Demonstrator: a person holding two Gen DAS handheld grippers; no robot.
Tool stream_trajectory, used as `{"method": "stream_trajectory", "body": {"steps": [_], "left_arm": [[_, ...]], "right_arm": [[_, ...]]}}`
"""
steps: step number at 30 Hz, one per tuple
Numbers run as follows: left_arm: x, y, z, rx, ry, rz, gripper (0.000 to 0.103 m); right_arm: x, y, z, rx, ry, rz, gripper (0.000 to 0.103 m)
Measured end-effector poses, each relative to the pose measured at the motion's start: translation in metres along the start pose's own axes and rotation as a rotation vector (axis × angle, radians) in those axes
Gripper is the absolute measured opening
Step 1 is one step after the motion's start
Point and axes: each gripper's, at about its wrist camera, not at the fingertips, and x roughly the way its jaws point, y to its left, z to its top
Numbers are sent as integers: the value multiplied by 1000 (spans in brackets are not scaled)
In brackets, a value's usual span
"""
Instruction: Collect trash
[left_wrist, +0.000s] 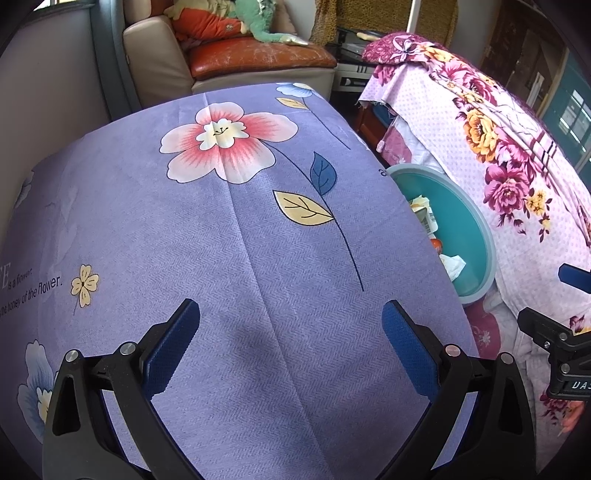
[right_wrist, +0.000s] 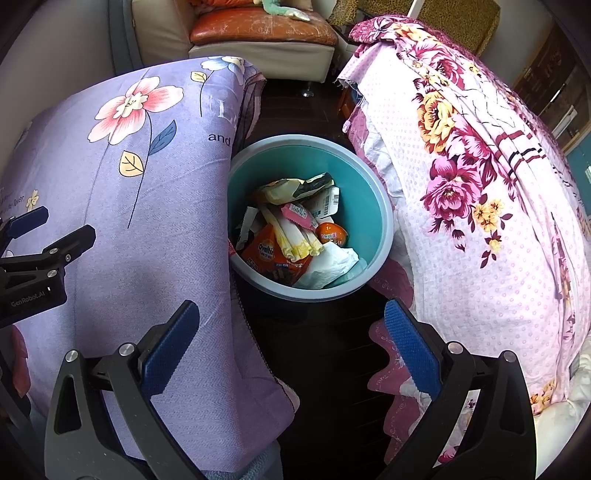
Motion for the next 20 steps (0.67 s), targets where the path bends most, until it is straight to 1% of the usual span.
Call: {"method": "stream_trajectory", "body": {"steps": [11, 20], "left_arm": [[-1, 5, -2, -6, 8, 3, 99], [4, 11, -4, -29, 41, 10, 99]], "right_arm": [[-2, 3, 0, -2, -2, -1, 96], [-2, 3, 0, -2, -1, -2, 96]]}}
